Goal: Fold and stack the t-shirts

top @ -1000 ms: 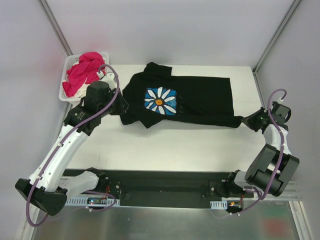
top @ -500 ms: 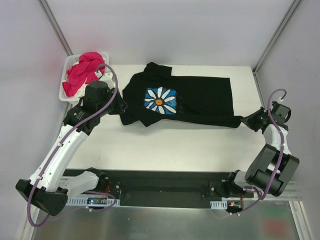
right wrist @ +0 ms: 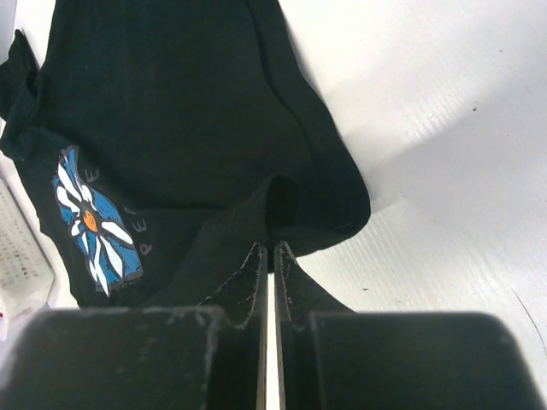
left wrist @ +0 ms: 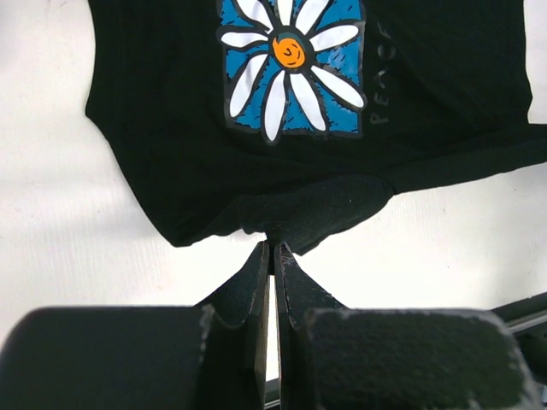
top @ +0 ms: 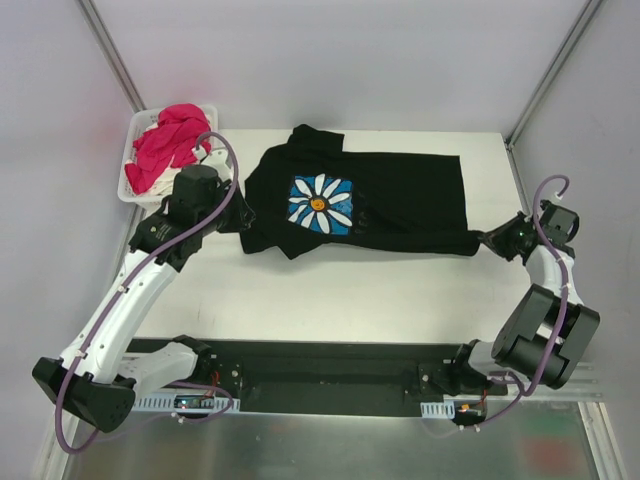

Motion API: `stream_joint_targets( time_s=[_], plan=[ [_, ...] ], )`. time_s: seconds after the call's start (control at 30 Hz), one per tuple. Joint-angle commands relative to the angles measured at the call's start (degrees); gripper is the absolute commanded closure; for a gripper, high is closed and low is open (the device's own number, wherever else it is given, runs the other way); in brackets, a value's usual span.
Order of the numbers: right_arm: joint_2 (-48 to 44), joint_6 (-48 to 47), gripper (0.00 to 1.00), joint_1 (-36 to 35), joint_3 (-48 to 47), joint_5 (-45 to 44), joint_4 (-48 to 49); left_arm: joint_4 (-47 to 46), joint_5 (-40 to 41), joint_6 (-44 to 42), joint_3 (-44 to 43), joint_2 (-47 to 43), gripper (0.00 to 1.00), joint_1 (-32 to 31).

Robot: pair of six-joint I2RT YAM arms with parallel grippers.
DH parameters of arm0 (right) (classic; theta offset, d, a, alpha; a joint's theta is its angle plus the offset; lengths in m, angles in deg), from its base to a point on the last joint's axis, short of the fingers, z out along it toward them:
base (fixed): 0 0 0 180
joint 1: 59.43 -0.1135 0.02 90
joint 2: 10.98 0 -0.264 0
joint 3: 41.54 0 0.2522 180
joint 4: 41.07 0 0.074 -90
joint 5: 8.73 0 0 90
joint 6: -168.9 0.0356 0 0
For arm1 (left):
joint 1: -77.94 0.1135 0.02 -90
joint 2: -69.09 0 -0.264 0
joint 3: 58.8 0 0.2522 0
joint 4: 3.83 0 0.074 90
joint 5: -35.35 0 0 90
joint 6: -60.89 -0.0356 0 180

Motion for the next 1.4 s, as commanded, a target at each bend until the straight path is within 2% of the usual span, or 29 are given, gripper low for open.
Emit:
stream_joint_targets(
  time_s=[0.0,0.17,0.3,1.37],
  plan=[
    [0.7,-0.5,0.99,-1.1,-3.5,0.7,1.9,0.2,0.8,-1.2,0.8,-1.8,1.00,0.9],
    [2.1,-0.4,0.99,-1.9,-4.9,0.9,1.9,0.5,0.7,-1.3,0.6,-1.0,1.00,1.6],
    [3.6,-0.5,0.99,-2.5,-6.6,0.6,2.1,0.4,0.7,-4.7,-1.0,0.5,1.00,2.2],
    [17.7,-2.4,0.99,-7.2,-17.2,0.7,3.8,-6.5,-8.2,-15.3,-13.5,21.2,1.00,6.9]
  ],
)
